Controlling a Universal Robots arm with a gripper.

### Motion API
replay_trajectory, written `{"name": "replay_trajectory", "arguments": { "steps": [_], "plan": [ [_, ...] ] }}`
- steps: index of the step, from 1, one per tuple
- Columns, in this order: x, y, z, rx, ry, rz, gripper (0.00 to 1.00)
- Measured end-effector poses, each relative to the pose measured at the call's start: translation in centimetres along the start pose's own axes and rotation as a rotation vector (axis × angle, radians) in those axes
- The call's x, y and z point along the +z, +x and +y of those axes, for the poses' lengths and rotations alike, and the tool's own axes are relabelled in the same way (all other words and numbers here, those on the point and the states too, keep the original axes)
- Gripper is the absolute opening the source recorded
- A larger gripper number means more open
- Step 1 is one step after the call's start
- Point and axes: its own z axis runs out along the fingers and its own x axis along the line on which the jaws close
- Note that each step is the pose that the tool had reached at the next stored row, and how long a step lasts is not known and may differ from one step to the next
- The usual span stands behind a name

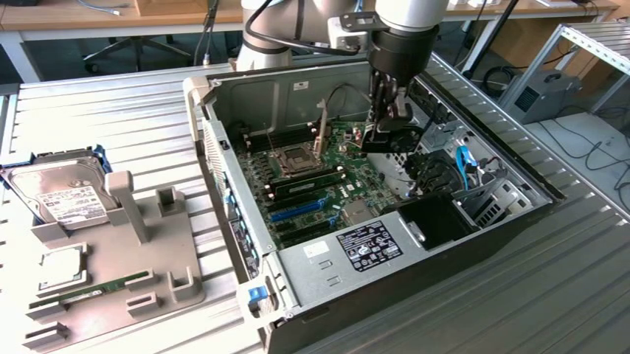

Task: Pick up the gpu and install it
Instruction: 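Insert the gpu into the slot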

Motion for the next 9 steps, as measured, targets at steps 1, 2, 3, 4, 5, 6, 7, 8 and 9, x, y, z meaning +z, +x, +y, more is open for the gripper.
{"name": "replay_trajectory", "arguments": {
  "steps": [1, 2, 3, 4, 5, 6, 7, 8, 9],
  "plan": [
    [0.00, 0.00, 0.00, -0.004, 0.0000, -0.0005, 0.26],
    [0.00, 0.00, 0.00, -0.008, -0.0001, -0.0009, 0.26],
    [0.01, 0.00, 0.00, -0.014, -0.0001, -0.0016, 0.26],
    [0.01, 0.00, 0.00, -0.019, -0.0003, -0.0022, 0.26],
    [0.01, 0.00, 0.00, -0.024, -0.0003, -0.0027, 0.26],
    [0.01, 0.00, 0.00, -0.028, -0.0003, -0.0031, 0.26],
    [0.01, 0.00, 0.00, -0.031, -0.0004, -0.0036, 0.26],
    [0.01, 0.00, 0.00, -0.035, -0.0005, -0.0040, 0.26],
    [0.01, 0.00, 0.00, -0.040, -0.0005, -0.0045, 0.26]
  ]
}}
